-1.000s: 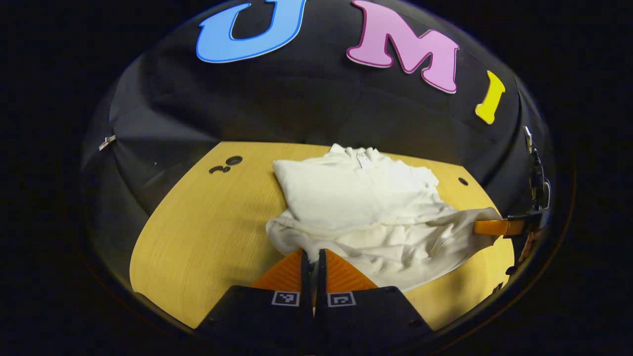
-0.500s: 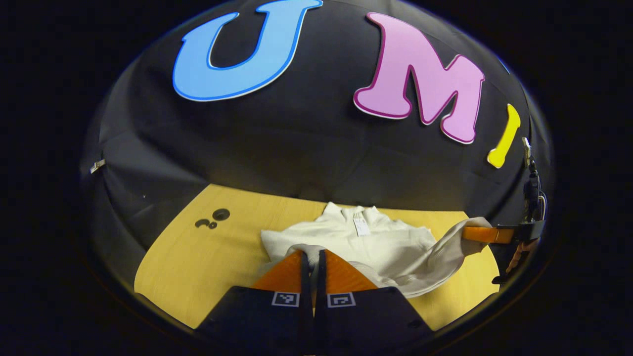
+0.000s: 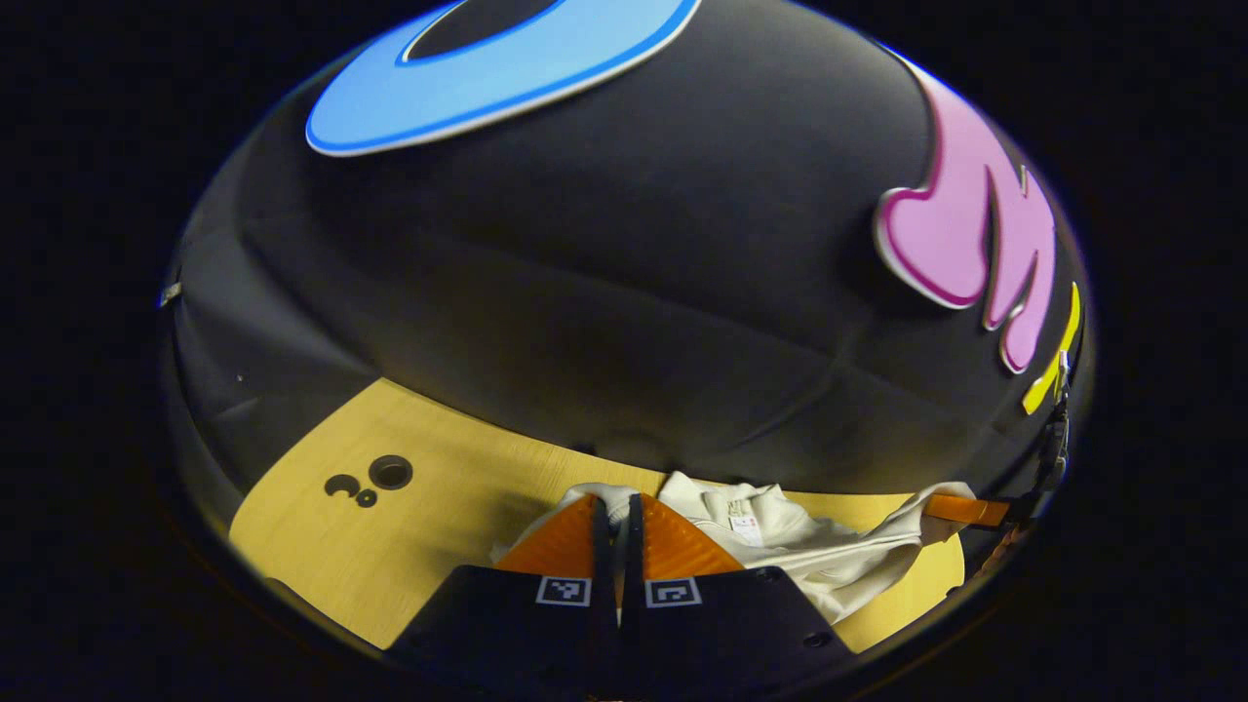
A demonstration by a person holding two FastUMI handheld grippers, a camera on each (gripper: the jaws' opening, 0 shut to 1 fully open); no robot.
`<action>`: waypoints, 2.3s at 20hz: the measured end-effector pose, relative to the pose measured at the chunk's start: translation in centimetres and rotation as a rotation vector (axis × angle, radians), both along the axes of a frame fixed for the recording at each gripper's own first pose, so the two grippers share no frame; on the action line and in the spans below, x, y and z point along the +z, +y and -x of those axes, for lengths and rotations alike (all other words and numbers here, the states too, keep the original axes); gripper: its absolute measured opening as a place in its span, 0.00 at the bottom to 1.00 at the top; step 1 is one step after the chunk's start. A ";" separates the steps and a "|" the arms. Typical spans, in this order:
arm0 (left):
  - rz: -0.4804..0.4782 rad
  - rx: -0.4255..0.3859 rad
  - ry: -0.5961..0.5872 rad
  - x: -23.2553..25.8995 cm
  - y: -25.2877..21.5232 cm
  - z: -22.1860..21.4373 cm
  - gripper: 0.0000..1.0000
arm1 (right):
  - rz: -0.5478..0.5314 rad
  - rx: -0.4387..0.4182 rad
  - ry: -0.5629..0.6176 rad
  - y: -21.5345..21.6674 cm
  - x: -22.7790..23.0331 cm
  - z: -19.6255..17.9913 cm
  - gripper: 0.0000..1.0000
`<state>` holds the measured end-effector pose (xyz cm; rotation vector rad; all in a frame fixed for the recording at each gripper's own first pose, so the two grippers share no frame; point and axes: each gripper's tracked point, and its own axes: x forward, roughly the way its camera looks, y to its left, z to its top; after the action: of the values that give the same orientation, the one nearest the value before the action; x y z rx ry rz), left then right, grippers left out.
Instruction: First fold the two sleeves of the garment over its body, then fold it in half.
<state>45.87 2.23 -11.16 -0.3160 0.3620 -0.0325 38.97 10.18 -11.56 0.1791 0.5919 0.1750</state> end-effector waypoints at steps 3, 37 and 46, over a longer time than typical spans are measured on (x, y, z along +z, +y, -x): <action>0.043 0.012 0.021 -3.0 0.6 -4.1 0.06 | -0.002 -0.033 0.022 0.4 -2.7 -2.2 0.07; -0.120 0.011 -0.246 13.5 7.2 35.5 0.97 | 0.174 -0.182 -0.403 -5.3 16.1 25.6 0.98; -0.159 -0.058 -0.291 10.0 6.6 47.1 0.97 | 0.147 -0.133 -0.352 -2.4 14.5 38.6 0.98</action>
<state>-1.24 8.88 -1.15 -0.1402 0.0839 -0.1052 0.40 7.75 2.90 0.0428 0.2395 0.0313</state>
